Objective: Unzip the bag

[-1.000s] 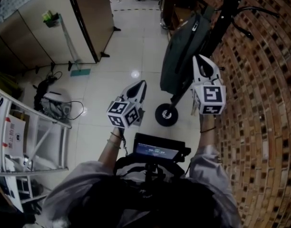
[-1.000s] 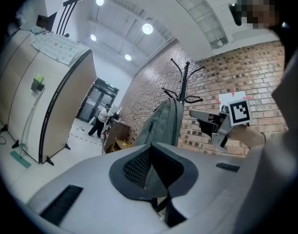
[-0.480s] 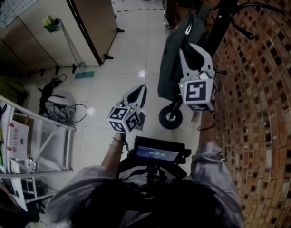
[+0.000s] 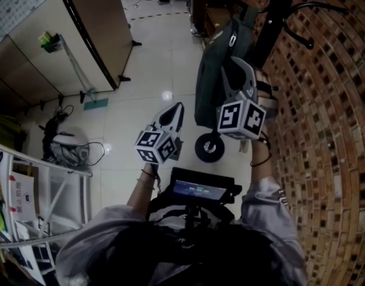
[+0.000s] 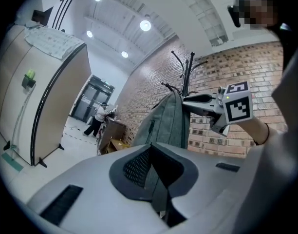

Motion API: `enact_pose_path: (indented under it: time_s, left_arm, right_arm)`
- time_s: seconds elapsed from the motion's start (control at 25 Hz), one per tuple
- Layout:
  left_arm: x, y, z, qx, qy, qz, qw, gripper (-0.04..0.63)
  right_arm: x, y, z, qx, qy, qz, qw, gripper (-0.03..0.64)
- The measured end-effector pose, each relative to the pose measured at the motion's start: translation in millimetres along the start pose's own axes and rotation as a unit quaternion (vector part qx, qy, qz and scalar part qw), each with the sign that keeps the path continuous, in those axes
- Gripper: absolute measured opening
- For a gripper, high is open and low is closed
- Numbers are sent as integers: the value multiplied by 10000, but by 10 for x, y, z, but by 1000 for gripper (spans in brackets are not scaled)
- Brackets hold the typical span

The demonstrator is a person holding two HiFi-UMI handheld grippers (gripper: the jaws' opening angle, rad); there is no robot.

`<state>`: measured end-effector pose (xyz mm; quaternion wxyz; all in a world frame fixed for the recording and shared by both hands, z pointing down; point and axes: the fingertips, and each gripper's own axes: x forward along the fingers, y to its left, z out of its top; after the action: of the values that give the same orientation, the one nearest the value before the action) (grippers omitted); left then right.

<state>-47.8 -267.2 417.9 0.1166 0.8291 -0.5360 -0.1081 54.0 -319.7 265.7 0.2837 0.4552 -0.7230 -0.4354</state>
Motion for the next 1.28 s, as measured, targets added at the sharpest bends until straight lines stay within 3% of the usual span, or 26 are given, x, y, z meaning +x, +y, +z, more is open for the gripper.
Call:
enact_pose_path:
  time_s: [0.2,0.84,1.08,1.28]
  left_arm:
    - [77,-24,10,-45,113,-344,9993,9]
    - [236,231,32,-581,183,-944,9937,9]
    - [272,216,3,-567,326,-1143,9913,9]
    - [296,239,-21,-542,355,-1211,9905,9]
  right_arm:
    - [56,13,-16,-138,329,-107,9993,95]
    - [-68,-167,-41,814,631,-643,9926,93]
    - [-149,-216,55,953,371,-862,9910,-3]
    - [-136,-249,33,814,410,-995,9909,-3]
